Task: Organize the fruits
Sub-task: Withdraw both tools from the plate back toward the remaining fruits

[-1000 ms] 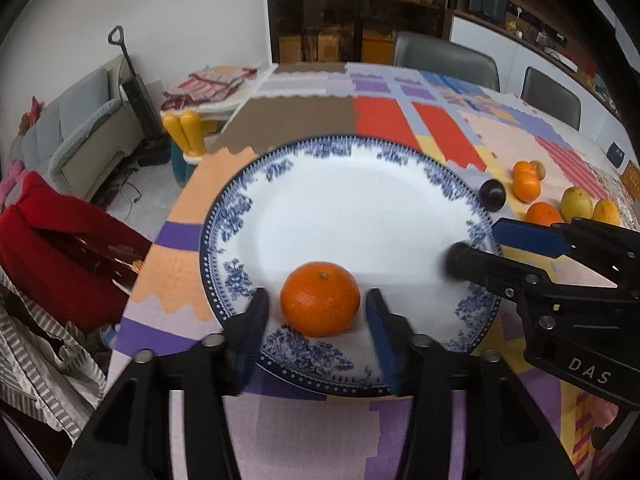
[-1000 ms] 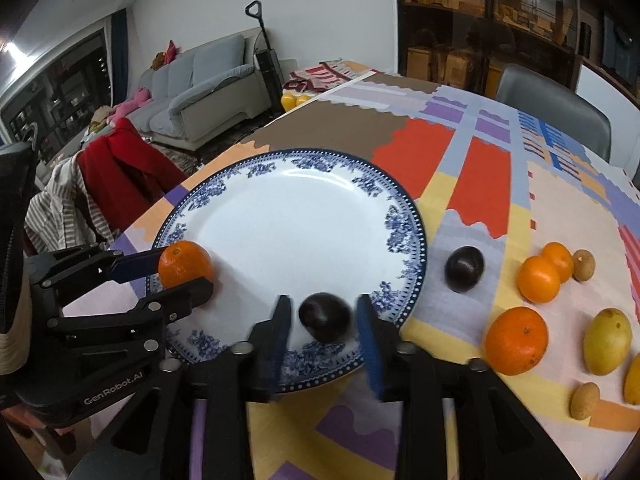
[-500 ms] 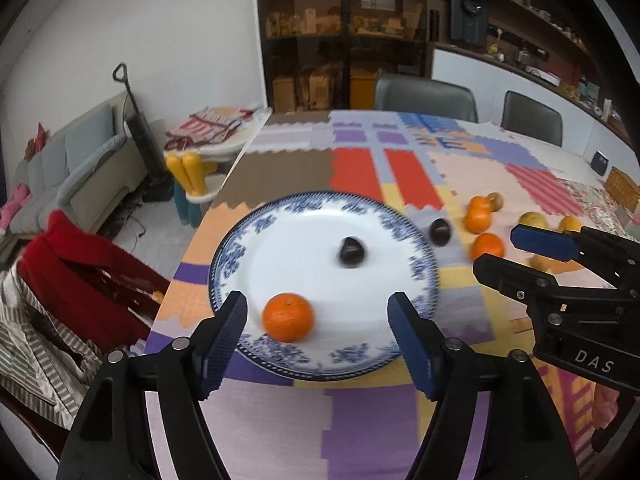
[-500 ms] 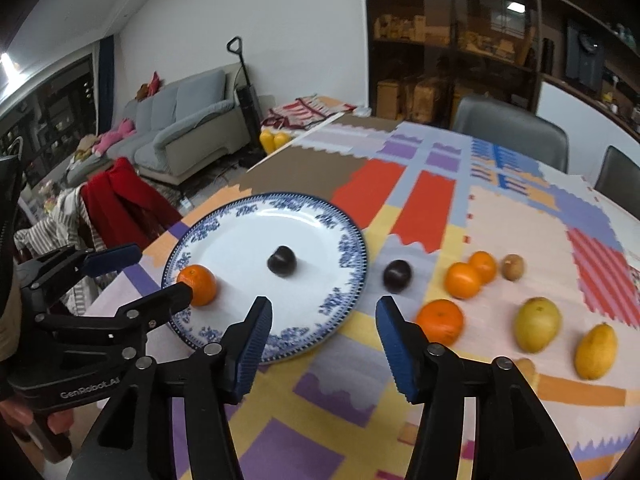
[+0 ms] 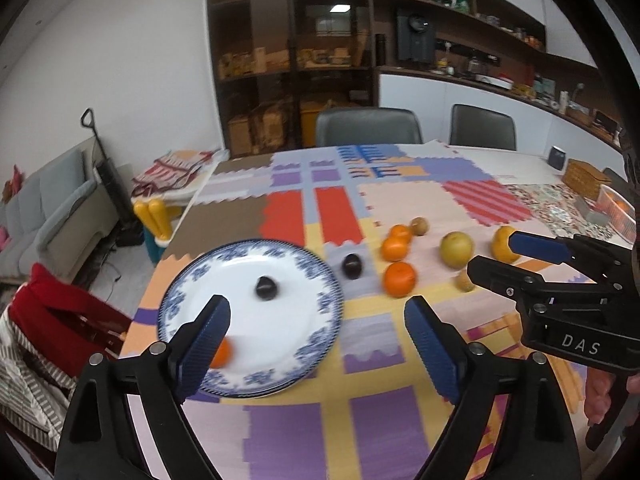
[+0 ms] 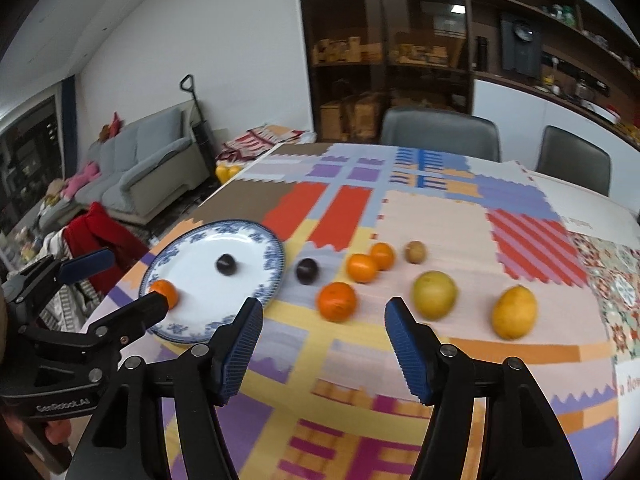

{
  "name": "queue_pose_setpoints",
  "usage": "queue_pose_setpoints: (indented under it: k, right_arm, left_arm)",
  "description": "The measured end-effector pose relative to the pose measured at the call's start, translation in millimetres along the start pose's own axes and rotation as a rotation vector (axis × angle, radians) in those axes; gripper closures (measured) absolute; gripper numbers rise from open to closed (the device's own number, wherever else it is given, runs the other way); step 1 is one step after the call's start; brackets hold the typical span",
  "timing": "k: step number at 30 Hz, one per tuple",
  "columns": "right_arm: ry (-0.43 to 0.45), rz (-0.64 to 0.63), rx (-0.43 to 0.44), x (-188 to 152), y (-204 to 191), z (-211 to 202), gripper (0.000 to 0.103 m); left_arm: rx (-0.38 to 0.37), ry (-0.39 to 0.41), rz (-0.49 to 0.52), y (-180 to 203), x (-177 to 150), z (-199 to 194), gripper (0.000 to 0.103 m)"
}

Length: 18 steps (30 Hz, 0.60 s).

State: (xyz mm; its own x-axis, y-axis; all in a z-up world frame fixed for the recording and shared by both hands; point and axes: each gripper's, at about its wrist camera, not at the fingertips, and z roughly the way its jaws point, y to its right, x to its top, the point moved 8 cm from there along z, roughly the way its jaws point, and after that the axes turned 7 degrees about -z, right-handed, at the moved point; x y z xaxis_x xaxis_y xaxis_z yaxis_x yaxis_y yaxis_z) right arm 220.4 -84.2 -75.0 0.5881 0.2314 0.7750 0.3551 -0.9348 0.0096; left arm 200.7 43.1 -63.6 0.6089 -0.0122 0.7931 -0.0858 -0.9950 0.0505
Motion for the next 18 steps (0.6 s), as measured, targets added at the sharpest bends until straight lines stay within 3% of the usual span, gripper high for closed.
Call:
queue_pose_setpoints:
  k: [9, 18]
  right_arm:
    - [0.017, 0.037, -0.074, -15, 39, -16, 0.039]
    - [-0.021, 0.071, -0.098, -29, 66, 3, 0.039]
  left_arm:
    - [-0.075, 0.012, 0.046, 40, 3, 14, 0.014]
    - [-0.125, -0.018, 0.099, 60, 1, 52, 0.014]
